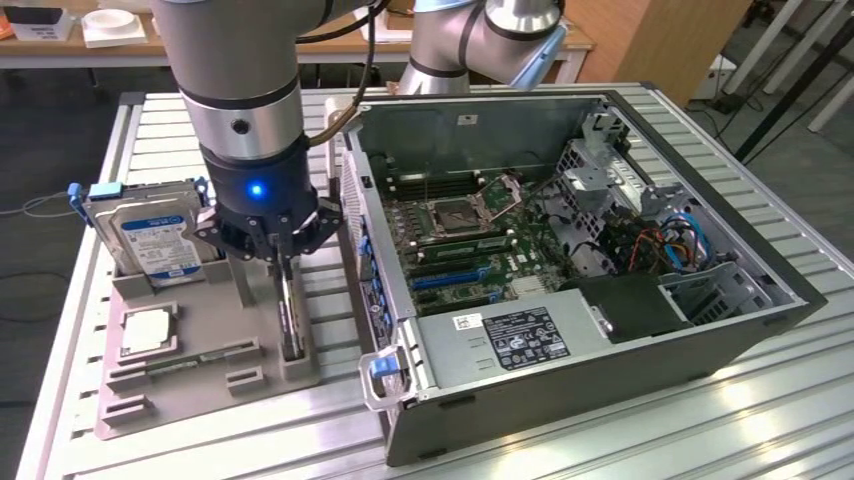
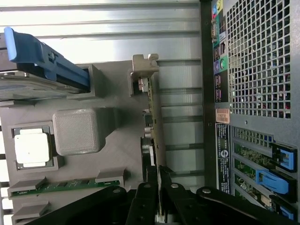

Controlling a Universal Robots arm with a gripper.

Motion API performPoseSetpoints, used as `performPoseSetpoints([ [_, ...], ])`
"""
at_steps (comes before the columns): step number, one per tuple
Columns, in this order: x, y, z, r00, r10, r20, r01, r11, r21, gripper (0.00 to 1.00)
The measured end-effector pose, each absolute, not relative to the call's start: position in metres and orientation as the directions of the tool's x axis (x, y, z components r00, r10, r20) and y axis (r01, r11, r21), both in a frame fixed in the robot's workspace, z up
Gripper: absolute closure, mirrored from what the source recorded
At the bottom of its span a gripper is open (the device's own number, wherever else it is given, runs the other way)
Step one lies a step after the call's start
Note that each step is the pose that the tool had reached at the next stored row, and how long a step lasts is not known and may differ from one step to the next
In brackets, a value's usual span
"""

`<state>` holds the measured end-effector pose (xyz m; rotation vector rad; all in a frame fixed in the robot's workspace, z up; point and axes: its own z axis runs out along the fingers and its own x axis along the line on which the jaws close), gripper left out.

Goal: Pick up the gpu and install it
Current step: 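Pick up the gpu and move the gpu toward the slot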

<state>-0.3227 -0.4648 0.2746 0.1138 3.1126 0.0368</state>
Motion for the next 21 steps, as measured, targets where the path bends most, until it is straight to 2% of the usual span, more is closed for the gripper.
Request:
performPoseSetpoints([
  [2,-0.3227,-0.4648,0.2746,-0.997,0.073,-0.026,0.073,0.997,0.025,0.77],
  [3,-0.3227,-0.4648,0.2746,-0.997,0.073,-0.026,0.073,0.997,0.025,0.77],
  [5,-0.3226,-0.4649,0.2746,-0.997,0.073,-0.026,0.073,0.997,0.025,0.65],
  [7,-0.3227,-0.4648,0.2746,-0.997,0.073,-0.026,0.073,0.997,0.025,0.65],
  [8,-0.3227,-0.4649,0.2746,-0.997,0.073,-0.026,0.073,0.997,0.025,0.59],
  [14,-0.3227,-0.4648,0.2746,-0.997,0.073,-0.026,0.073,0.997,0.025,0.57],
  [17,-0.3227,-0.4648,0.2746,-0.997,0.073,-0.026,0.073,0.997,0.025,0.40],
  [18,-0.3227,-0.4648,0.2746,-0.997,0.073,-0.026,0.073,0.997,0.025,0.40],
  [19,-0.3227,-0.4648,0.2746,-0.997,0.073,-0.026,0.073,0.997,0.025,0.34],
  [21,-0.3226,-0.4648,0.2746,-0.997,0.073,-0.026,0.073,0.997,0.025,0.34],
])
